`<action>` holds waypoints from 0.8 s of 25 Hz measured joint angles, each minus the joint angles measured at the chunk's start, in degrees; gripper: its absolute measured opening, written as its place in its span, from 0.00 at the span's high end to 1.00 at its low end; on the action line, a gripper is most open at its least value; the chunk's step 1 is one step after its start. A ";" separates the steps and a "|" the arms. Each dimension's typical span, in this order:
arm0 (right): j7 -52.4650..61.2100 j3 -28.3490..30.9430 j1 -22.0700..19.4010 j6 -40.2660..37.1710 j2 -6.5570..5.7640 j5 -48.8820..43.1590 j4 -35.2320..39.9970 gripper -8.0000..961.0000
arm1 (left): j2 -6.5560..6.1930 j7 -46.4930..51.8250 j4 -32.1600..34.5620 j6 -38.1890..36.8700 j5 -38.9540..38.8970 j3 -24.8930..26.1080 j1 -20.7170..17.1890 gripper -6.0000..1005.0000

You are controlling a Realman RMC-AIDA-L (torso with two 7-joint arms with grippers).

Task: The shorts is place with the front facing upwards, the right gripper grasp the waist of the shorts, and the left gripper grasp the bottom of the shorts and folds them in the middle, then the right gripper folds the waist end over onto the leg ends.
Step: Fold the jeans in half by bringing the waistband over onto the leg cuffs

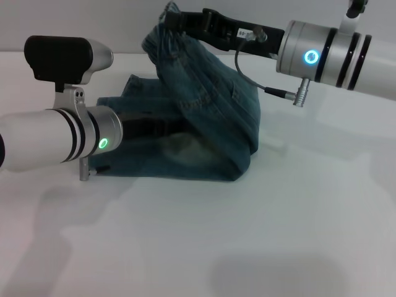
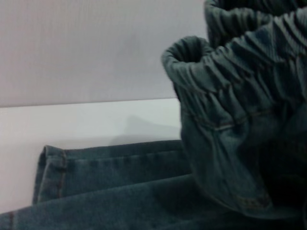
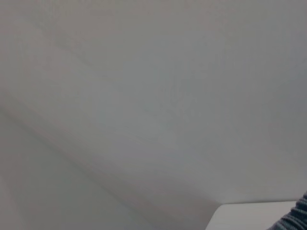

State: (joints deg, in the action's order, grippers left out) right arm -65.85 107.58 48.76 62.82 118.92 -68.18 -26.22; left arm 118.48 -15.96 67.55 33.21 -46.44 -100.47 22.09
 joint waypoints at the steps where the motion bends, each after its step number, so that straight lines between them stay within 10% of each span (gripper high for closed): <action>1: 0.00 -0.46 0.10 -0.27 0.00 0.24 -0.03 0.95 | -0.05 -0.01 -0.05 0.00 -0.38 -0.11 -0.03 0.17; 20: 0.02 -4.97 0.36 -2.60 0.08 2.00 0.03 0.95 | -0.52 -0.45 5.02 1.66 -0.18 10.59 -6.85 0.17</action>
State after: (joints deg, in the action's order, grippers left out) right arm -65.82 102.62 49.11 60.21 119.00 -66.17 -26.19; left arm 117.95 -16.41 72.57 34.87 -46.62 -89.88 15.24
